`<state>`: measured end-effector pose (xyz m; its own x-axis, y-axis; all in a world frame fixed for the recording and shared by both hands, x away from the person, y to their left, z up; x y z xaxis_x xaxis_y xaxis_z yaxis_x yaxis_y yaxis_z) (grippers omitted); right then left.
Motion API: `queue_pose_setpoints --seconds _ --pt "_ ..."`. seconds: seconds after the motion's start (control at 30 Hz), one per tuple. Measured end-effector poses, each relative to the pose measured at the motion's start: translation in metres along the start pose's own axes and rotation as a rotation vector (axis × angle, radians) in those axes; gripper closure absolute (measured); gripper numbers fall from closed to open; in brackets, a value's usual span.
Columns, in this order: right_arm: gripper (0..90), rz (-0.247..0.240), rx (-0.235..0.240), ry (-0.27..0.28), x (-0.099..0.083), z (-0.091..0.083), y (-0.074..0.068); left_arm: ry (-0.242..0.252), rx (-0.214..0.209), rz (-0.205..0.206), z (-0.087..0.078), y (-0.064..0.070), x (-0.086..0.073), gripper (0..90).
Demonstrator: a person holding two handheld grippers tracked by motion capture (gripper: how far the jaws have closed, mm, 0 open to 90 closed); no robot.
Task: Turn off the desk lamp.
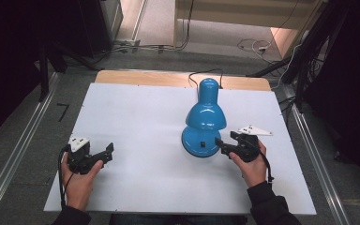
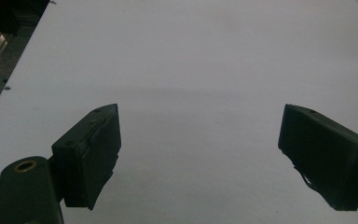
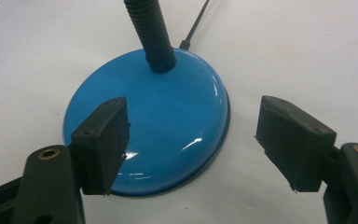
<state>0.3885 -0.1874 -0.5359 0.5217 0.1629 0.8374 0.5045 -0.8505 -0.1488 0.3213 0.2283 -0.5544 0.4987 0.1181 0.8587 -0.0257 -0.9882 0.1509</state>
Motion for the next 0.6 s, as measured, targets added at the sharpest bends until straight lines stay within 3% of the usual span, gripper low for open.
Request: queue_pose_setpoints --seconds 0.6 --pt "23.0 -0.002 -0.030 0.005 -0.004 -0.013 0.013 0.001 0.003 -0.007 0.000 -0.002 0.000 13.8"
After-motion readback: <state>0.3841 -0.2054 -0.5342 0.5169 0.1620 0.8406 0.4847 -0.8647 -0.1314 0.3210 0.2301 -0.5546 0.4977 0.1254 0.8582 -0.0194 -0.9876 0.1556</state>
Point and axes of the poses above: each handheld gripper's, and its own axes: z roughly forward along the jaws, x roughly out of its top, y roughly to its right, the point moved 10 cm from there along z, roughly forward along the jaws, and after that the axes turned 4 degrees about y, right-handed, at the moved point
